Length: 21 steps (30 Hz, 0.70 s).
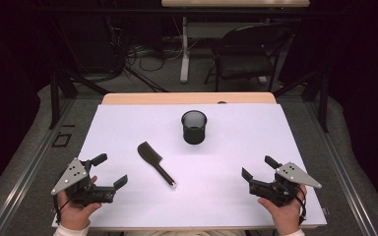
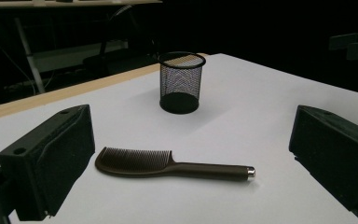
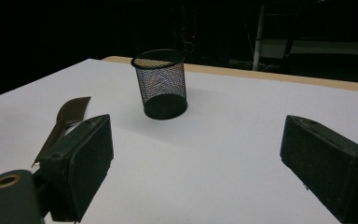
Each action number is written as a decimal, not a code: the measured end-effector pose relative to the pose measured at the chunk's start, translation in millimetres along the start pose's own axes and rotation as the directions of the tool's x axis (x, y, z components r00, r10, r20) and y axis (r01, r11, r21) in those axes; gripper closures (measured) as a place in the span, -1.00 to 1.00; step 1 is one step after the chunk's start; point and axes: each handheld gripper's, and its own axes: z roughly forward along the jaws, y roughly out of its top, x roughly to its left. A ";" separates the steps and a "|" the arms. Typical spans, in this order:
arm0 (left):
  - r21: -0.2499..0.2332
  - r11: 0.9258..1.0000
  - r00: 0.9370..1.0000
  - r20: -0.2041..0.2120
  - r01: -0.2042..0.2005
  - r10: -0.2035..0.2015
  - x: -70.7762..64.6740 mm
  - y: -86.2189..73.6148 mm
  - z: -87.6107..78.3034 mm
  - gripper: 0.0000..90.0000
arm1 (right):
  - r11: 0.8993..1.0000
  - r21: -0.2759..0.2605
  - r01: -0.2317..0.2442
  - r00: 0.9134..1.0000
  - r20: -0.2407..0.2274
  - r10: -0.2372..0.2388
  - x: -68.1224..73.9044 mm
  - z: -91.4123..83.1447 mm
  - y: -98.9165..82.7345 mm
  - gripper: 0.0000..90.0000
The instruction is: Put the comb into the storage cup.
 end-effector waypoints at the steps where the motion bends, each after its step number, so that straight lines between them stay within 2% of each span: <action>1: 0.000 1.000 1.000 0.004 0.003 -0.003 0.4 0.3 0.1 -0.99 | 1.000 -0.003 0.000 1.000 -0.002 0.000 0.5 0.1 0.0 -0.79; 7: 0.010 1.000 1.000 0.013 0.012 -0.012 0.0 0.7 0.7 -0.99 | 1.000 0.010 0.011 1.000 0.001 -0.011 2.5 2.8 -3.5 -0.78; 12: 0.024 0.999 1.000 -0.003 0.028 -0.028 -2.8 2.2 4.2 -0.95 | 1.000 0.016 0.011 1.000 0.001 -0.011 3.4 6.4 -4.5 -0.75; 13: 0.040 0.999 0.999 -0.013 0.030 -0.029 -4.7 2.4 4.5 -0.94 | 1.000 0.014 0.018 1.000 0.001 -0.018 3.4 7.3 -4.9 -0.75; 18: 0.037 0.999 0.999 -0.013 0.039 -0.039 -9.5 3.4 3.7 -0.69 | 0.999 0.025 0.035 0.999 0.006 -0.035 4.3 10.7 -6.9 -0.72; 20: 0.040 0.998 0.999 -0.020 0.040 -0.039 -10.4 4.3 4.1 -0.66 | 0.999 0.031 0.029 1.000 0.007 -0.029 4.3 10.9 -7.3 -0.72; 21: 0.049 0.997 0.998 -0.018 0.056 -0.055 -12.0 6.1 6.1 -0.66 | 0.999 0.033 0.024 1.000 0.005 -0.024 3.6 10.6 -7.9 -0.71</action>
